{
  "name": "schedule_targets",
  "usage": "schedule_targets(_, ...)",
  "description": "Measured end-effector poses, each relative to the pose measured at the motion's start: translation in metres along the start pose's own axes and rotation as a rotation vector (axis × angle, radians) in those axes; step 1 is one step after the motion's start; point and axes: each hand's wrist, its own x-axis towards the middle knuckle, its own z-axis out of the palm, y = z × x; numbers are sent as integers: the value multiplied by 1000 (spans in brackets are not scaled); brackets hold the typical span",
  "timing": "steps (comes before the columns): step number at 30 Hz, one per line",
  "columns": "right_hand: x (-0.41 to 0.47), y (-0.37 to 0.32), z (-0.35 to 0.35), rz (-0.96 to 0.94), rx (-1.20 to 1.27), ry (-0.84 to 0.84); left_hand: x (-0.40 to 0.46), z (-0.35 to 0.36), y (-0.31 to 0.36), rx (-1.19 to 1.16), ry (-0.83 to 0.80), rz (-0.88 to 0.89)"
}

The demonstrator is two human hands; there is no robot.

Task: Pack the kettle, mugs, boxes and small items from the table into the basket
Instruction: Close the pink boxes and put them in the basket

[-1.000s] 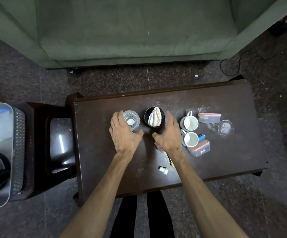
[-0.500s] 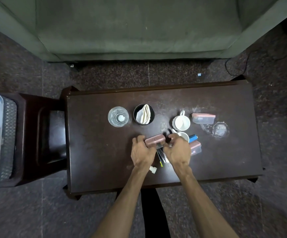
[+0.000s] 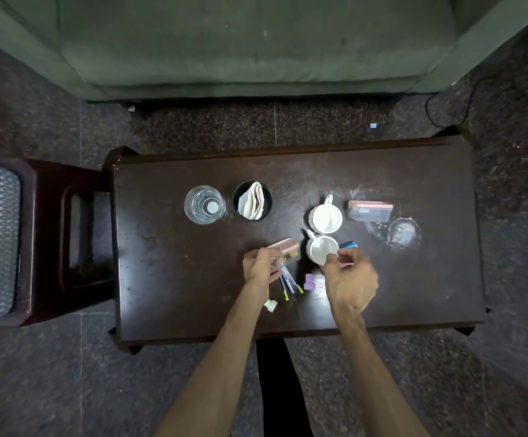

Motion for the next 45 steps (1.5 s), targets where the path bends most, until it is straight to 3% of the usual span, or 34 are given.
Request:
schedule_targets(5,3,-3,-3,19,16,-14,-3,-2,-3,38,-24,50)
schedule_targets(11,-5,-4,-2,-36,-4,39,-11,-17,-22,123,62,281)
schedule_targets(16,4,-3,2,-85,-102,-85,-19,-36,-36,226,88,394)
schedule_targets(25,2,-8,7,-91,-298,-81,-34,-88,-30,107,362,486)
schedule_targets(32,-74,-39,18,-186,-130,102,-43,-176,23,-131,607,597)
schedule_targets(39,-182,-101,71,-262,112,-2,-36,-277,109,-247,755,626)
schedule_targets(45,-245,-181,124,-491,162,-160,-20,-349,182,-263,846,668)
